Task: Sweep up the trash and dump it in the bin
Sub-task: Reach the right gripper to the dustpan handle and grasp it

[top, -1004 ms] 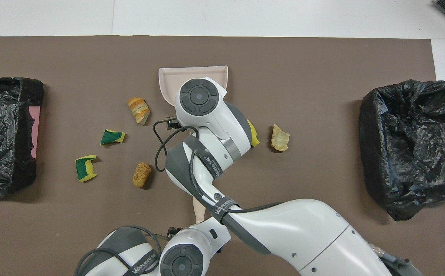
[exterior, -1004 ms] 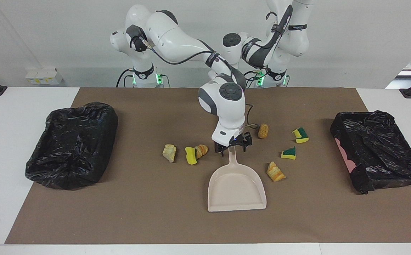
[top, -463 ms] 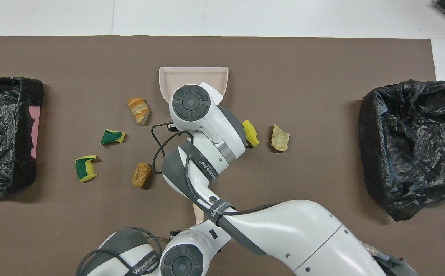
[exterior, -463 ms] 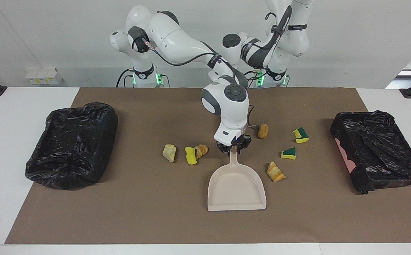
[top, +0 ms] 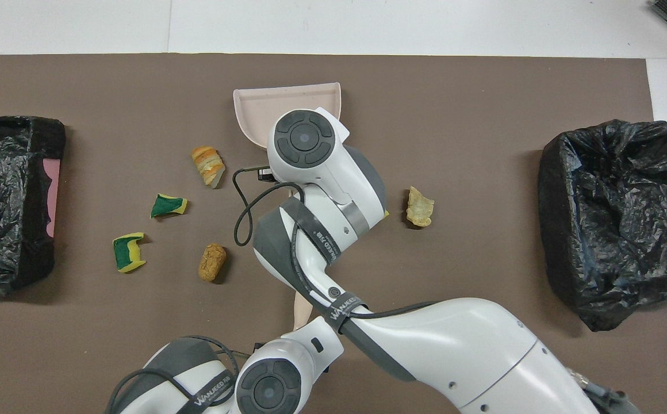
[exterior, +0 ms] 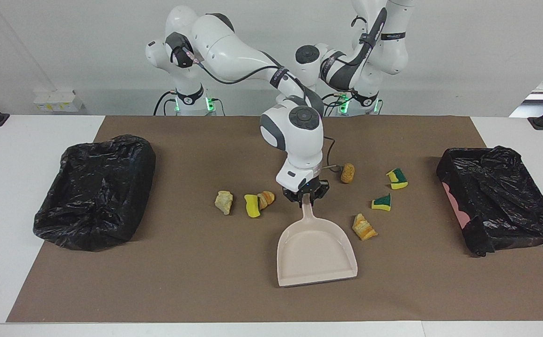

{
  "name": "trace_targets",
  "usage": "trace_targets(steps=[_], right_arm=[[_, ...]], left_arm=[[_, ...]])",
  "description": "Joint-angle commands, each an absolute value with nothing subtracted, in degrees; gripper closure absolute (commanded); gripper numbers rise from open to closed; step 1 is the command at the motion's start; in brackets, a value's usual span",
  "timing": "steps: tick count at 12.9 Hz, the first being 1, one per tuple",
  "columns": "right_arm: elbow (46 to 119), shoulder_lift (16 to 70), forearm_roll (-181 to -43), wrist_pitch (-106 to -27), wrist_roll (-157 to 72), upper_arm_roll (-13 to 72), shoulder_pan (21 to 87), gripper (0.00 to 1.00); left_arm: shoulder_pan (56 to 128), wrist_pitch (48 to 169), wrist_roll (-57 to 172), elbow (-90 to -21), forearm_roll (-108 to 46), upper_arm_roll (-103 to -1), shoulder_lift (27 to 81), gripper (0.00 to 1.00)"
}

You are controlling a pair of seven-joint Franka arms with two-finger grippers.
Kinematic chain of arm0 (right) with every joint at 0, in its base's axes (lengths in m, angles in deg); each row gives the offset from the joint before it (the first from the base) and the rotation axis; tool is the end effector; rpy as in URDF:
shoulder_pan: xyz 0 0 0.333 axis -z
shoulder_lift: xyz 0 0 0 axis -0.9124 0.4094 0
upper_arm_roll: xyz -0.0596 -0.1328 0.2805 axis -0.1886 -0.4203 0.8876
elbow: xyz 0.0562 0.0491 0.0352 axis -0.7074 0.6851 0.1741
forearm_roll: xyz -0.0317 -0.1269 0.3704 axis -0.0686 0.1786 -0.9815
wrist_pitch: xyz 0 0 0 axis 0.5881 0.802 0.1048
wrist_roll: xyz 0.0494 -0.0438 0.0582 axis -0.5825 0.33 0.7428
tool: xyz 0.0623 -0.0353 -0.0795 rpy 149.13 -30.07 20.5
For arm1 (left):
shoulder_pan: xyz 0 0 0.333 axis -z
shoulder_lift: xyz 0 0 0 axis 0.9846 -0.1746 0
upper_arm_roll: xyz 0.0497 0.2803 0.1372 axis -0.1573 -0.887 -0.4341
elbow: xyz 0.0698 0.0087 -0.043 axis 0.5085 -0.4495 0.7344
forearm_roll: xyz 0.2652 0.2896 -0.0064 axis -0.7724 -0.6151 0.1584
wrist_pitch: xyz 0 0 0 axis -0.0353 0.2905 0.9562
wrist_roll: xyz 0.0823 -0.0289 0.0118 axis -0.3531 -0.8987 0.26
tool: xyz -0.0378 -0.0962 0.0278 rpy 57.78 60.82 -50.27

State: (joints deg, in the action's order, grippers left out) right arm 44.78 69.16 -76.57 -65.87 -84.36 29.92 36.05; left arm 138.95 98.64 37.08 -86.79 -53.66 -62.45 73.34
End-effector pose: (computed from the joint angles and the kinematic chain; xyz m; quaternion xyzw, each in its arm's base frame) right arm 0.6294 0.4382 0.3883 -0.9961 -0.0270 -0.0649 0.0529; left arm 0.2867 -0.3586 0.3573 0.9920 -0.1211 -0.0358 0.0060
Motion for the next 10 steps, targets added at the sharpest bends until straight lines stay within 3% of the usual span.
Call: trace_targets(steps=[1,4,10], right_arm=[[46.8,65.15,-76.36,-63.68,-80.91,30.56,37.36,1.0],[47.69,61.98,-76.36,-60.52,-66.78,30.64,41.92,1.0],[49.78,57.15,-76.97,-49.97,-29.35,30.99,45.18,1.0]], left_arm=[[135.33,91.39,39.91,-83.25,-56.27,-62.96,74.64,1.0],[130.41,87.24,40.18,-82.28,-62.5,-62.96,77.01,1.0],[111.71,82.14,42.99,-81.4,-65.17,-62.96,79.65,1.0]])
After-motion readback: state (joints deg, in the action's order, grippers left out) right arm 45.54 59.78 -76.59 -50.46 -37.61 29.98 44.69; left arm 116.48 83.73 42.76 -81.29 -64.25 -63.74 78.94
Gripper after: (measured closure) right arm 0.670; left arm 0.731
